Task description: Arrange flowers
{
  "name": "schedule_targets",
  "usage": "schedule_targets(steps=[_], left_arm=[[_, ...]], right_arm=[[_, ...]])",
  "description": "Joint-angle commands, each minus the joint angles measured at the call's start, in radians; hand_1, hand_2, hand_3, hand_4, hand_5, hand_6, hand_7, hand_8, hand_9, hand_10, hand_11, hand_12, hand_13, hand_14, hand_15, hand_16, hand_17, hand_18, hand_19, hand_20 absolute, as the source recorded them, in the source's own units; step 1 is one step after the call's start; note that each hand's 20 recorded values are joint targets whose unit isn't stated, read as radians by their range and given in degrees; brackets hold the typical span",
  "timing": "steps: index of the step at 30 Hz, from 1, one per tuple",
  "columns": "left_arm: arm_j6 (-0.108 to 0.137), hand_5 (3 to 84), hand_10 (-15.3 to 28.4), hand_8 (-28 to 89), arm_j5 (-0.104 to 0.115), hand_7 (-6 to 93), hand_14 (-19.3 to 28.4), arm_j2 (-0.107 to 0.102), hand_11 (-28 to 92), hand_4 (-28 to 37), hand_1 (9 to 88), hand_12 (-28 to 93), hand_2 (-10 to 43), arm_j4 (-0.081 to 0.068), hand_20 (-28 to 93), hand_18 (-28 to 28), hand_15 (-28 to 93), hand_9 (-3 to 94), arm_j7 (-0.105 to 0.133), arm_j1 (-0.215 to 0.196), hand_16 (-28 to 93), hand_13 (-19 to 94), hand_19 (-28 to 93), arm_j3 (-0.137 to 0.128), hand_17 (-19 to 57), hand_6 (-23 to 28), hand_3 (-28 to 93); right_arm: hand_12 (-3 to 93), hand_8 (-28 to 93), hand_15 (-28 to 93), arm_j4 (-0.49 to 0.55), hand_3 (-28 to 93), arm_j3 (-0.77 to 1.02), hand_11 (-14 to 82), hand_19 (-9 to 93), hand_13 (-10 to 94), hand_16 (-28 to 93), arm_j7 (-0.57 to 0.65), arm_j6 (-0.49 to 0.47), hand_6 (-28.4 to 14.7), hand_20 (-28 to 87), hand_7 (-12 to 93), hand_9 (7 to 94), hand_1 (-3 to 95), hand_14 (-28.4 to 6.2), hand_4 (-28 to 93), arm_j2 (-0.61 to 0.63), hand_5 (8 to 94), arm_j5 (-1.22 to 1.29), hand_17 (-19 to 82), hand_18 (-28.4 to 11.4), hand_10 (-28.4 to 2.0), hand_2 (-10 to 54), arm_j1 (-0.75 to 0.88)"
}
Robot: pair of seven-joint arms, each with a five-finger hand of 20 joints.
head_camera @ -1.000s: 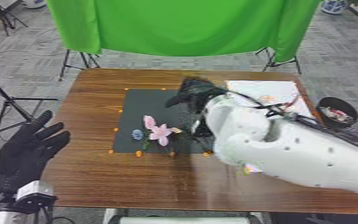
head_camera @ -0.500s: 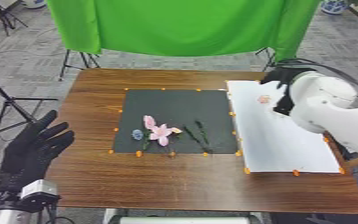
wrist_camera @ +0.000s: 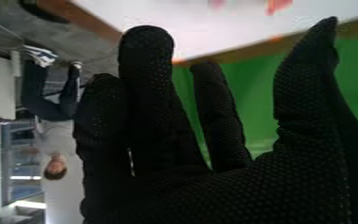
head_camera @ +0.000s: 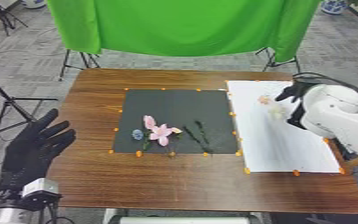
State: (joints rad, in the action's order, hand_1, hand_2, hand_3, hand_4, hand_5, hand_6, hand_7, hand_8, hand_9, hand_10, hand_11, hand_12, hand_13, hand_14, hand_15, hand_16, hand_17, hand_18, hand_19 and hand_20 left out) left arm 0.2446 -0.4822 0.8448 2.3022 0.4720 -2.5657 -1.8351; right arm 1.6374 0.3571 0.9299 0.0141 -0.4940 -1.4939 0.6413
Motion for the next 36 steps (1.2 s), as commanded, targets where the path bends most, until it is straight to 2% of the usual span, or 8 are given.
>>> schedule_targets(steps=[1, 8, 16, 17, 20, 28, 33, 36], left_arm=[[-0.025, 37.9, 20.5, -6, -0.025, 6.8, 28.4, 0.039, 26, -19.3, 29.4, 12, 6.4, -0.003, 3, 28.4, 56, 33.3, -0.042, 0.018, -11, 22, 55, 0.000, -5.8, 10.2, 62], [-0.046, 37.9, 20.5, -6, -0.046, 6.8, 28.4, 0.078, 26, -19.3, 29.4, 12, 6.4, -0.007, 3, 28.4, 56, 33.2, -0.080, 0.036, -11, 22, 55, -0.002, -5.8, 10.3, 62], [-0.040, 37.9, 20.5, -6, -0.036, 6.8, 28.4, 0.067, 26, -19.3, 29.3, 12, 6.4, -0.006, 3, 28.4, 56, 33.2, -0.068, 0.029, -11, 22, 55, -0.005, -5.8, 10.3, 62], [-0.034, 37.9, 20.5, -6, -0.029, 6.8, 28.4, 0.056, 26, -19.3, 29.3, 12, 6.4, -0.005, 3, 28.4, 56, 33.3, -0.053, 0.024, -11, 22, 55, -0.003, -5.8, 10.3, 62], [-0.040, 38.0, 20.6, -6, -0.033, 6.9, 28.4, 0.059, 26, -19.4, 29.3, 12, 6.4, -0.007, 3, 28.4, 56, 33.3, -0.064, 0.031, -11, 22, 55, -0.002, -5.8, 10.3, 62], [-0.043, 37.9, 20.6, -6, -0.041, 6.8, 28.4, 0.072, 26, -19.4, 29.3, 12, 6.4, -0.008, 3, 28.4, 56, 33.3, -0.070, 0.034, -11, 22, 55, 0.001, -5.8, 10.3, 62], [-0.027, 37.9, 20.6, -6, -0.022, 6.8, 28.4, 0.043, 26, -19.4, 29.4, 12, 6.5, -0.005, 3, 28.4, 56, 33.3, -0.036, 0.014, -11, 22, 55, 0.003, -5.8, 10.3, 62], [-0.029, 37.9, 20.6, -6, -0.029, 6.8, 28.4, 0.054, 26, -19.4, 29.4, 12, 6.5, -0.003, 3, 28.4, 56, 33.3, -0.048, 0.013, -11, 22, 55, -0.006, -5.9, 10.3, 62]], right_arm=[[14.6, -10, 71, -0.011, 79, 0.004, 12.5, 93, 63, 9, 0.006, -0.024, -4.8, 23, 16, 49.5, 27.8, -12.9, -23, -0.040, 45.9, -0.016, 45, -15.7, -20.5, 0.5, 0.036], [14.5, -10, 71, -0.025, 79, 0.033, 12.6, 93, 63, 9, 0.025, -0.036, -4.5, 23, 16, 49.5, 28.1, -12.8, -24, -0.046, 45.8, -0.007, 45, -15.8, -20.4, -0.1, 0.082], [14.4, -11, 71, -0.030, 79, 0.062, 13.2, 93, 64, 9, 0.039, -0.063, -3.6, 23, 17, 51.7, 30.7, -12.3, -24, -0.058, 46.4, -0.016, 45, -15.8, -19.9, -1.0, 0.132], [14.4, -11, 71, -0.036, 80, 0.042, 13.2, 93, 64, 9, 0.034, -0.043, -3.5, 23, 18, 52.1, 31.3, -12.1, -24, -0.061, 46.5, -0.021, 45, -15.8, -19.8, -1.2, 0.120], [14.2, -11, 70, -0.034, 80, -0.015, 14.0, 93, 66, 9, 0.027, 0.024, -3.2, 23, 19, 54.6, 33.8, -11.3, -24, -0.052, 47.6, -0.050, 46, -15.7, -19.2, -1.3, 0.101], [22.1, -2, 63, -0.033, 70, -0.214, 12.9, 93, 81, 14, 0.027, 0.272, 1.8, 27, 29, 80.9, 53.5, -4.3, -28, -0.039, 68.0, -0.204, 53, -14.1, -8.7, -4.6, -0.006], [25.6, 0, 62, -0.012, 70, -0.253, 11.2, 93, 85, 16, 0.032, 0.331, 2.9, 31, 27, 88.5, 56.5, -2.5, -28, -0.037, 75.3, -0.259, 56, -13.5, -6.9, -6.1, -0.053], [25.7, 0, 62, 0.013, 70, -0.271, 11.6, 93, 86, 16, 0.025, 0.355, 2.8, 31, 26, 89.5, 56.8, -2.0, -28, -0.034, 76.3, -0.274, 56, -13.4, -7.1, -6.4, -0.089]])
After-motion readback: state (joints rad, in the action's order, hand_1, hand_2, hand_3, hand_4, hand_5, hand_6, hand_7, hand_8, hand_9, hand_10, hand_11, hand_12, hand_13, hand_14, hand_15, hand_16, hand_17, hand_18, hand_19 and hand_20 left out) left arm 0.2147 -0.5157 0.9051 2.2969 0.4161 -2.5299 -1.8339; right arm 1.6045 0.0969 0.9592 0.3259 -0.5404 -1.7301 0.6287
